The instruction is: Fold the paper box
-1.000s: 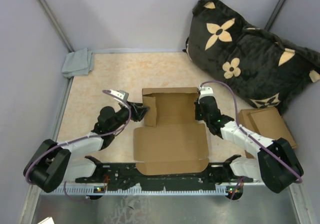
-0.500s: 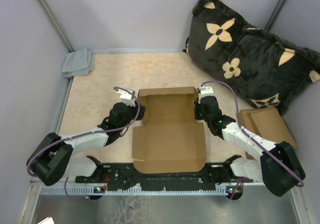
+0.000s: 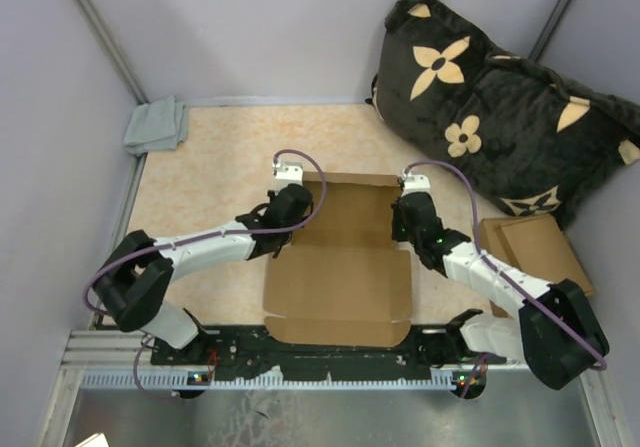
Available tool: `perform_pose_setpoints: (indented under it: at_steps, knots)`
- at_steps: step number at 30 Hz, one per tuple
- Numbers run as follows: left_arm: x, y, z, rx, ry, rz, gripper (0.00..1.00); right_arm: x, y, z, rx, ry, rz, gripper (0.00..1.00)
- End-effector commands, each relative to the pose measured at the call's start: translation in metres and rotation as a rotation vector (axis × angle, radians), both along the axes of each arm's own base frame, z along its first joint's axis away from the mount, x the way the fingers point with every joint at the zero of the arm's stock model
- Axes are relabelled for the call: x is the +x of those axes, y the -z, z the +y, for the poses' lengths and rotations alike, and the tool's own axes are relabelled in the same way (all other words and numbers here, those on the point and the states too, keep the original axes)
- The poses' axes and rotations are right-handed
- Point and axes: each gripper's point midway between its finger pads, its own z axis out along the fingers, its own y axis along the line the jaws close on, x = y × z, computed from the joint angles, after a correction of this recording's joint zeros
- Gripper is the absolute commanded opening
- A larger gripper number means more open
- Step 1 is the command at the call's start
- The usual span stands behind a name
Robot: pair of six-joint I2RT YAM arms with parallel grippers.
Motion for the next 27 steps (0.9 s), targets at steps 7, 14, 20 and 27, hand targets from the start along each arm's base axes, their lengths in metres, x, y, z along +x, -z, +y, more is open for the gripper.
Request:
perform_pose_setpoints:
  at_steps: [7, 14, 20, 27]
  knots:
    - [-0.015, 0.019, 0.04, 0.269, -0.302, 0.059, 0.0, 0.017, -0.043, 0.024, 0.134, 0.028, -0.054, 0.05]
    - [-0.021, 0.014, 0.02, 0.145, -0.226, 0.049, 0.06, 0.022, -0.037, 0.026, 0.116, 0.045, -0.034, 0.04]
    - [-0.026, 0.007, 0.011, 0.068, -0.163, 0.049, 0.35, 0.024, -0.032, 0.027, 0.107, 0.044, -0.025, 0.05]
    - [-0.03, 0.005, 0.016, 0.048, -0.176, 0.057, 0.48, 0.025, -0.029, 0.026, 0.104, 0.063, -0.018, 0.05]
